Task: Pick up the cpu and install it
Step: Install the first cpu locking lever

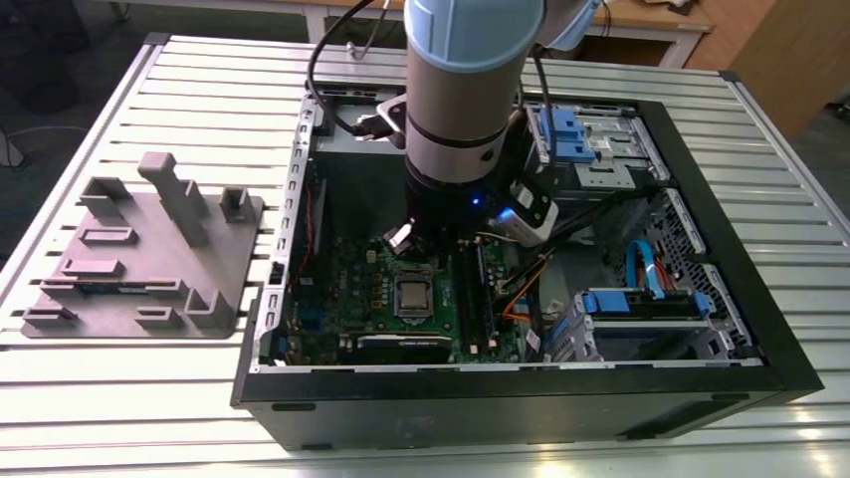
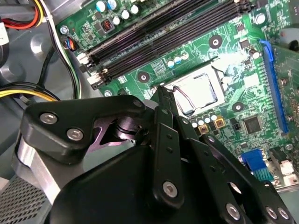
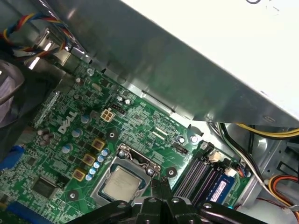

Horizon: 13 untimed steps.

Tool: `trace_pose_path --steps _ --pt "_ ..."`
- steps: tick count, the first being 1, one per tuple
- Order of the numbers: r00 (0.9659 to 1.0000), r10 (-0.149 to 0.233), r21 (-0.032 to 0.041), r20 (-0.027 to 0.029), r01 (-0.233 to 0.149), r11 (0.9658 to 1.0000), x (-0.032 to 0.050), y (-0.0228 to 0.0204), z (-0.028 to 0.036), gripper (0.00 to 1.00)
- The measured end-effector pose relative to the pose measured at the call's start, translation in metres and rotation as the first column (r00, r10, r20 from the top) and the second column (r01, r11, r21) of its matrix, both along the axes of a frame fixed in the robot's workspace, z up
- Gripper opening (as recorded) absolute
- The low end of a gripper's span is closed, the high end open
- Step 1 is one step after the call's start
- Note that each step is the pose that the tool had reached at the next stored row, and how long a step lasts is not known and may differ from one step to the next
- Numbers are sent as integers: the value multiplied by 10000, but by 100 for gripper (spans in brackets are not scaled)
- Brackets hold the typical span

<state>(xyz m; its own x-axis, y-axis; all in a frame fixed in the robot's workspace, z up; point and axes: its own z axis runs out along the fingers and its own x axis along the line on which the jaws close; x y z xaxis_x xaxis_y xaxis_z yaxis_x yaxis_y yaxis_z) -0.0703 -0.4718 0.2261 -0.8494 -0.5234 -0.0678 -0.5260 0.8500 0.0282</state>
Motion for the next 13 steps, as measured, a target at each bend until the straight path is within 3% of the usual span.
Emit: trace_pose_path --steps 8,13 --pt "9995 -315 -7 1 315 9995 -5 -1 -27 10" --pt "9966 -822 -8 1 822 9966 -6 0 -50 10"
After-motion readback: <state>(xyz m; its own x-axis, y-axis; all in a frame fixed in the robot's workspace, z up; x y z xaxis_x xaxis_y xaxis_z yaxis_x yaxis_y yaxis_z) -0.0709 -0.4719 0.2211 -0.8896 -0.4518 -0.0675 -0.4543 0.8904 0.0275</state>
